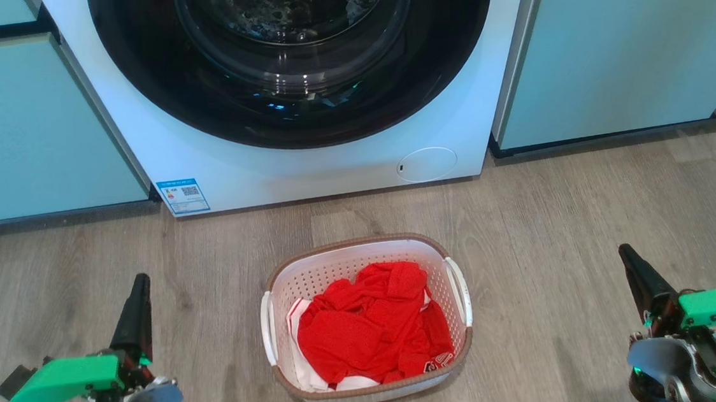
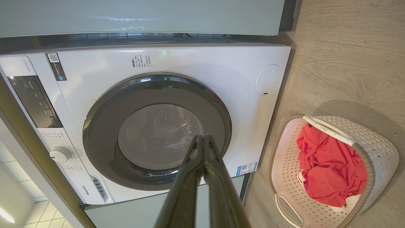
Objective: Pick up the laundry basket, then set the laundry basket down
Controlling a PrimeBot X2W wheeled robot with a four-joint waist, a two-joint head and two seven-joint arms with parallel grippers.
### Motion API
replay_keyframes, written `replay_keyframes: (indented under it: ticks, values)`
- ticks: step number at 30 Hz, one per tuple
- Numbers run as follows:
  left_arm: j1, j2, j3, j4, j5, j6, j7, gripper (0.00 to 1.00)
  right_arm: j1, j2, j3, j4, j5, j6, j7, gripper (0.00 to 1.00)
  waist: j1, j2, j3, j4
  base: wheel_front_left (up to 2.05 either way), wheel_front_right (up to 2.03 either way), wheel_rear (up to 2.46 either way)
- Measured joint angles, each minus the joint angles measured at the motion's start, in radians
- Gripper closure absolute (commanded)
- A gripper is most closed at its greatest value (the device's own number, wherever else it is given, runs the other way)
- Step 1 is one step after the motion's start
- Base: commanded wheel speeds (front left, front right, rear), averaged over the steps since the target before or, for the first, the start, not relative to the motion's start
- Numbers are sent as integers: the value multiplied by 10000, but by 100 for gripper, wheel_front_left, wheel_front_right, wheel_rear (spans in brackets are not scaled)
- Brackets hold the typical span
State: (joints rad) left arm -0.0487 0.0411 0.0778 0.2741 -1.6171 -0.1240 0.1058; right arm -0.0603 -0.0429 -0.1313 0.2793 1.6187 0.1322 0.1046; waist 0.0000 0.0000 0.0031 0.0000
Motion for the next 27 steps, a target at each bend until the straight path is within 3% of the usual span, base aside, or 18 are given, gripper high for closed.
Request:
replay_keyframes:
  ticks: [25,26,27]
  values:
    - [0,0,0,0,0,0,0,100,0,0,0,0,0,0,0,100,0,0,0,0,0,0,0]
    - [0,0,0,0,0,0,0,0,0,0,0,0,0,0,0,0,0,0,0,0,0,0,0]
    - [27,-6,-13,88,-4,10,-2,100,19,6,13,88,4,0,-6,100,0,0,0,0,0,0,0]
